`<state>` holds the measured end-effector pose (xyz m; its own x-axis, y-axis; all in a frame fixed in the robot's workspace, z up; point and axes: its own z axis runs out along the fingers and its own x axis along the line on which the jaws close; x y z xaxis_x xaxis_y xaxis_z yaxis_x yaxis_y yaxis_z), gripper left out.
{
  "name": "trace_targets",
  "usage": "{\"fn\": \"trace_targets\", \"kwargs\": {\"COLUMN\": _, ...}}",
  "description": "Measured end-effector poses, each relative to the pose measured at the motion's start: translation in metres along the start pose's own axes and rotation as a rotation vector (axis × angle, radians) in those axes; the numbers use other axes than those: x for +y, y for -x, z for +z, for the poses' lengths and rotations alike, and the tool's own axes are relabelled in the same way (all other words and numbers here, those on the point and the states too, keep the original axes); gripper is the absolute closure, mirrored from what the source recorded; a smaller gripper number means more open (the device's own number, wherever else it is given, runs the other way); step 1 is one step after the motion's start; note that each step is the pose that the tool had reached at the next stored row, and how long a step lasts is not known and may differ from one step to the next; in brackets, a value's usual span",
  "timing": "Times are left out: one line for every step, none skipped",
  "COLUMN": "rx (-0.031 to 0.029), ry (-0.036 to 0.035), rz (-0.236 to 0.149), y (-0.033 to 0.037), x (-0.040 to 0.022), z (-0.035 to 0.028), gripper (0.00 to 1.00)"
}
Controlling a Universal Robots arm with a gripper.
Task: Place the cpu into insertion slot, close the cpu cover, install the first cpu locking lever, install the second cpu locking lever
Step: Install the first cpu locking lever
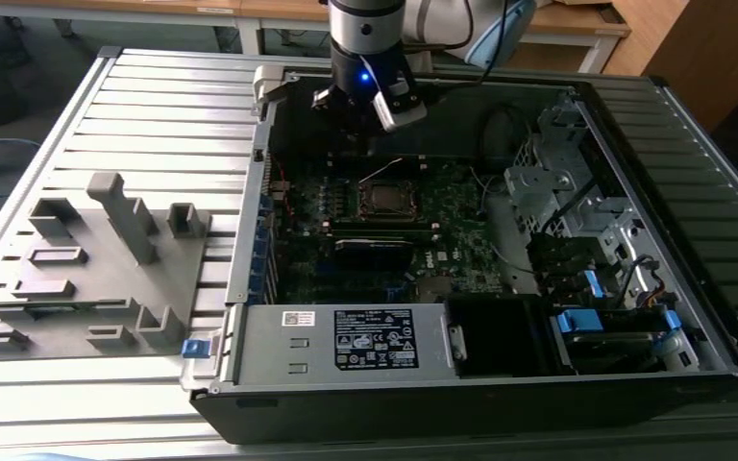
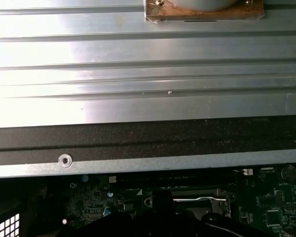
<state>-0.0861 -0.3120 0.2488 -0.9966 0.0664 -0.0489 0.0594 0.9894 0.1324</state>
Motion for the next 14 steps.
{"fn": "trace_targets", "kwargs": {"rx": 0.0001, "ry": -0.0001, "rz": 0.0, "y": 0.0, "x": 0.0, "z": 0.0, "gripper": 0.89}}
{"fn": "trace_targets", "kwargs": {"rx": 0.0001, "ry": -0.0002, "rz": 0.0, "y": 0.0, "x": 0.0, "z": 0.0, "gripper": 0.89}}
{"fn": "trace_targets", "kwargs": {"rx": 0.0001, "ry": -0.0001, "rz": 0.0, "y": 0.0, "x": 0.0, "z": 0.0001, "gripper": 0.89}}
{"fn": "trace_targets", "kwargs": {"rx": 0.0001, "ry": -0.0002, "rz": 0.0, "y": 0.0, "x": 0.0, "z": 0.0001, "gripper": 0.89}}
{"fn": "trace_targets", "kwargs": {"rx": 0.0002, "ry": -0.0002, "rz": 0.0, "y": 0.0, "x": 0.0, "z": 0.0001, "gripper": 0.89}}
{"fn": "trace_targets", "kwargs": {"rx": 0.0001, "ry": -0.0001, "rz": 0.0, "y": 0.0, "x": 0.0, "z": 0.0001, "gripper": 0.89}}
{"fn": "trace_targets", "kwargs": {"rx": 0.0001, "ry": -0.0001, "rz": 0.0, "y": 0.0, "x": 0.0, "z": 0.0002, "gripper": 0.89}}
{"fn": "trace_targets", "kwargs": {"rx": 0.0001, "ry": -0.0001, "rz": 0.0, "y": 0.0001, "x": 0.0, "z": 0.0002, "gripper": 0.89}}
{"fn": "trace_targets", "kwargs": {"rx": 0.0001, "ry": 0.0, "rz": 0.0, "y": 0.0004, "x": 0.0, "z": 0.0002, "gripper": 0.89}}
{"fn": "trace_targets", "kwargs": {"rx": 0.0001, "ry": 0.0001, "rz": 0.0, "y": 0.0007, "x": 0.0, "z": 0.0003, "gripper": 0.89}}
{"fn": "trace_targets", "kwargs": {"rx": 0.0002, "ry": 0.0, "rz": 0.0, "y": 0.0009, "x": 0.0, "z": 0.0003, "gripper": 0.89}}
{"fn": "trace_targets", "kwargs": {"rx": 0.0002, "ry": 0.0, "rz": 0.0, "y": 0.0013, "x": 0.0001, "z": 0.0003, "gripper": 0.89}}
{"fn": "trace_targets", "kwargs": {"rx": 0.0003, "ry": 0.0, "rz": 0.0, "y": 0.0018, "x": 0.0001, "z": 0.0004, "gripper": 0.89}}
{"fn": "trace_targets", "kwargs": {"rx": 0.0003, "ry": 0.0, "rz": 0.0, "y": 0.0024, "x": 0.0001, "z": 0.0005, "gripper": 0.89}}
